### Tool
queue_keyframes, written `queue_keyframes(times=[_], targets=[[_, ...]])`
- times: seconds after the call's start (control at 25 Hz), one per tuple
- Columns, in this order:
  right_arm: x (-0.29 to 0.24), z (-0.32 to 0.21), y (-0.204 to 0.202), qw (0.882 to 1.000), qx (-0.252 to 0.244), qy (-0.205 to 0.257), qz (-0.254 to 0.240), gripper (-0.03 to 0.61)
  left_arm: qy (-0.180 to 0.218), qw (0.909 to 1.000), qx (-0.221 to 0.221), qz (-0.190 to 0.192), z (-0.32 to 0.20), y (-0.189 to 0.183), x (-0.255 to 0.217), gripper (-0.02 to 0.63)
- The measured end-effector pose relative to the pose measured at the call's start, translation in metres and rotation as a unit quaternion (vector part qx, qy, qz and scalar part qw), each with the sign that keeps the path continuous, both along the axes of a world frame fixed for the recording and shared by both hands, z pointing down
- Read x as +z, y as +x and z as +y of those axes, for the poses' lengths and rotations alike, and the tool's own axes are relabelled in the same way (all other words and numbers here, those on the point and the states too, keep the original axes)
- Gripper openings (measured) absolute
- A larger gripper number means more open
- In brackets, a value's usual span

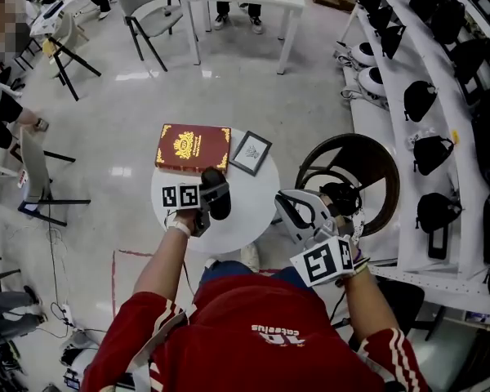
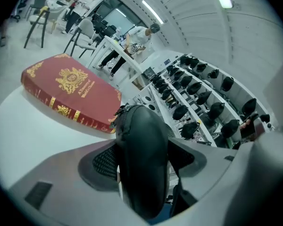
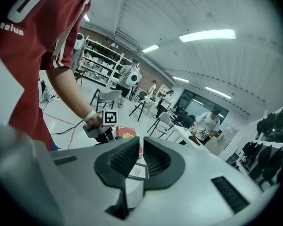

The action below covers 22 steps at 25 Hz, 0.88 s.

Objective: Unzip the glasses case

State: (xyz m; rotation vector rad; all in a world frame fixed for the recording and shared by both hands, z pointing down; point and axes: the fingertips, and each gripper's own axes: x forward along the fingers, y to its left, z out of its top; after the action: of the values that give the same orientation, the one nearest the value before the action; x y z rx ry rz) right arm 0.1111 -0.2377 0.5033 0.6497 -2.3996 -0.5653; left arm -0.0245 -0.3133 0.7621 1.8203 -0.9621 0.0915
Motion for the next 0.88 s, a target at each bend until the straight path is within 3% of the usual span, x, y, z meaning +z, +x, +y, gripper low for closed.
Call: queue_keyframes(times=[0.44, 0.88], targets=[[0.03, -0.01, 0.02, 0.999, -0.015, -0.026, 0.018, 0.018, -0.093, 0.9954, -0.022, -0.005, -0.003, 0.005, 0.084, 0.313], [0.043, -0.02, 0.01, 0.998, -0.027, -0.045, 0.025, 0.018, -0.09, 0.9949, -0.044, -0.007, -0.005, -0.007, 0.102, 0.328]])
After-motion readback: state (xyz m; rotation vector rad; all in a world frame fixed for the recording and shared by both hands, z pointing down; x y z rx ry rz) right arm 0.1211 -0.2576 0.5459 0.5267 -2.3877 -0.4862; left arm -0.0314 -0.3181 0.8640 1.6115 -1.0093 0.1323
